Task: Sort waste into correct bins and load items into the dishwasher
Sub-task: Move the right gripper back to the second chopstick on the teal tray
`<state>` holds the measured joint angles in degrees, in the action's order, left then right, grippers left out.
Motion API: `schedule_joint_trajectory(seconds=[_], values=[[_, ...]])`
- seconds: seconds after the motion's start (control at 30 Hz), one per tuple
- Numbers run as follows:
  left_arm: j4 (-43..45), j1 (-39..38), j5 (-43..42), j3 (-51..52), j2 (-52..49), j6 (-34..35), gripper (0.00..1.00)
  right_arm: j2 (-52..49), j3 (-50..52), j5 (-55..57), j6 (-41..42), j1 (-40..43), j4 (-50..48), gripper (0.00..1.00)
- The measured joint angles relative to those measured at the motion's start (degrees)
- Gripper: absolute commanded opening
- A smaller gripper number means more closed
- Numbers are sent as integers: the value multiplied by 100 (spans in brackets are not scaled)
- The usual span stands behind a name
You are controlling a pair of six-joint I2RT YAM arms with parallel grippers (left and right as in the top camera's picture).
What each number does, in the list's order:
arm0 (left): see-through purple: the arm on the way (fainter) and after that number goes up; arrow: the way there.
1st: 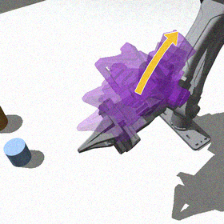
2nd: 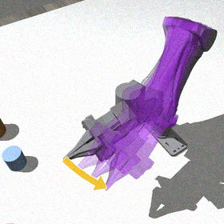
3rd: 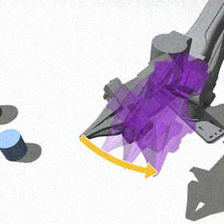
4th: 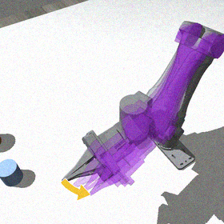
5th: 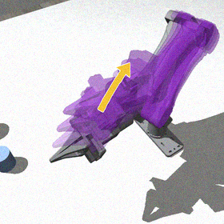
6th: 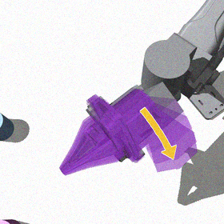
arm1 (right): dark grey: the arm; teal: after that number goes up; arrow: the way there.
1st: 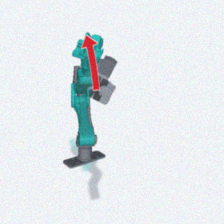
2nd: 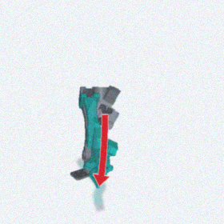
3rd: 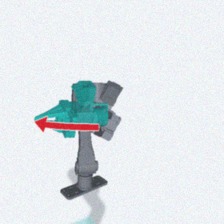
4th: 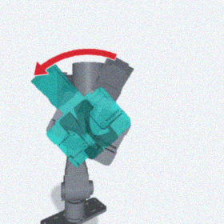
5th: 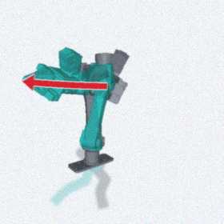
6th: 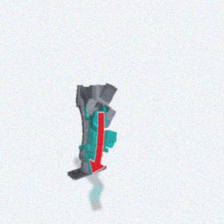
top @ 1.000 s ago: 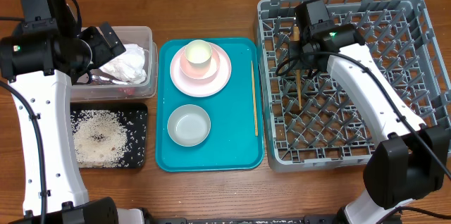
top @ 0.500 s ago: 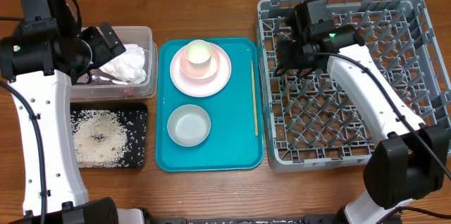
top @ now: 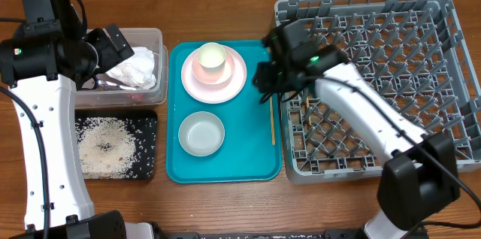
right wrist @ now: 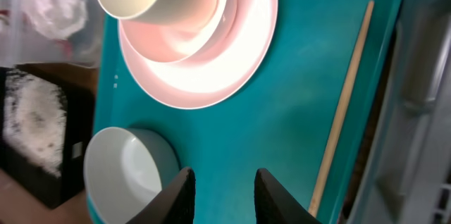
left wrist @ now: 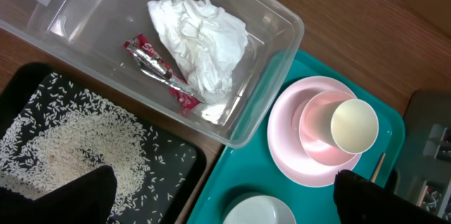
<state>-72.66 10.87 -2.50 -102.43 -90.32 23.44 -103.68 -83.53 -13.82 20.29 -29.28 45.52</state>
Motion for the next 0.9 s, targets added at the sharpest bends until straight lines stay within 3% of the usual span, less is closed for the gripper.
schedule_joint_trajectory(seconds=[0.13,0.23,0.27,0.3,0.33,0.47,0.5,0.6,0.63,0.9], values=[[0,0,0,0,0,0,100,0,175,1185,498,-590,-122,34],[2,0,0,0,0,0,100,0,358,1991,772,-960,-308,51],[0,0,-2,0,0,0,100,0,409,2175,826,-1040,-385,62],[0,0,0,0,0,0,100,0,452,2337,857,-1102,-470,90],[0,0,-2,0,0,0,100,0,474,2428,872,-1132,-531,100],[0,0,0,0,0,0,100,0,592,2555,911,-1130,-761,100],[0,0,0,0,0,0,100,0,610,2555,927,-1130,-787,95],[0,0,0,0,0,0,100,0,623,2542,940,-1123,-811,43],[0,0,-2,0,0,0,100,0,623,2546,944,-1126,-811,39],[0,0,0,0,0,0,100,0,627,2868,966,-1126,-841,38]])
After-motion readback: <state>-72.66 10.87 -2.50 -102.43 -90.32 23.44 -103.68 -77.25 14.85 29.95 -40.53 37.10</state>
